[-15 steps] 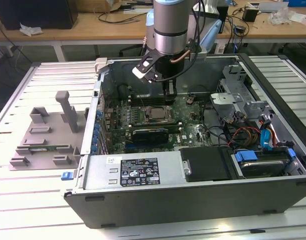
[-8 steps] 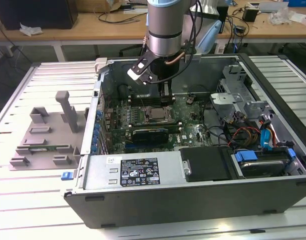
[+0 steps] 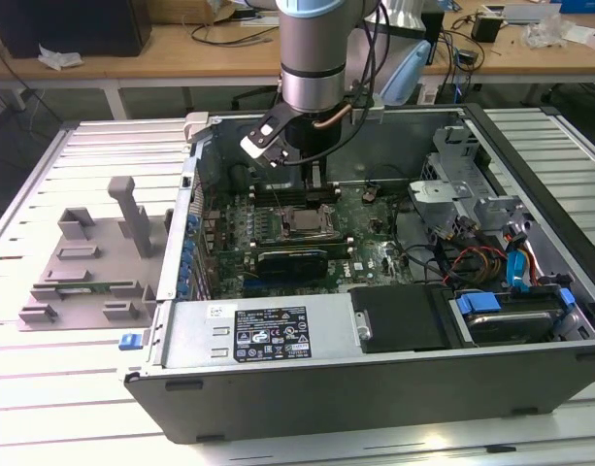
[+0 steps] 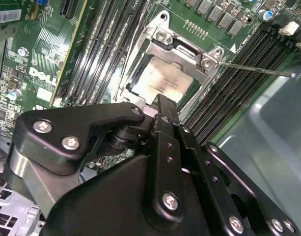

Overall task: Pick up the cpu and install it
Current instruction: 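Close the cpu cover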

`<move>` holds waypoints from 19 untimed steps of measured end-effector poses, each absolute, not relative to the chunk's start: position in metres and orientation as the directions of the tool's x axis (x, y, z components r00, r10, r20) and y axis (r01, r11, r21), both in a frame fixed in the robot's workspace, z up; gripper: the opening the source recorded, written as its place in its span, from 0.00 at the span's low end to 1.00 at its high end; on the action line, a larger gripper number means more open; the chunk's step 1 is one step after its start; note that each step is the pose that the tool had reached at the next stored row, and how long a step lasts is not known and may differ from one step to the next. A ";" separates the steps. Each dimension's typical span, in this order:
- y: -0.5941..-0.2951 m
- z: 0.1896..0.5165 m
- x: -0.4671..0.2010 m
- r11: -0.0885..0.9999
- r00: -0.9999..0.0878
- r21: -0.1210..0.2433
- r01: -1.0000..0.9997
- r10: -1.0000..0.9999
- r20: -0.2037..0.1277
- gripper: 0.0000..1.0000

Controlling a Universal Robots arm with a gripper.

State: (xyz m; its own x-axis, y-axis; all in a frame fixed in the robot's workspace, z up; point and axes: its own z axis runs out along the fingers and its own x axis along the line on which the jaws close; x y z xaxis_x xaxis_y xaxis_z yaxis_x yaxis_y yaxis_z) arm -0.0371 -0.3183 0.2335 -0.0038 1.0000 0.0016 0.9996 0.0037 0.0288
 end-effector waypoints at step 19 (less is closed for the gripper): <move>-0.318 0.234 -0.037 0.430 -0.430 0.029 0.903 0.903 0.002 0.11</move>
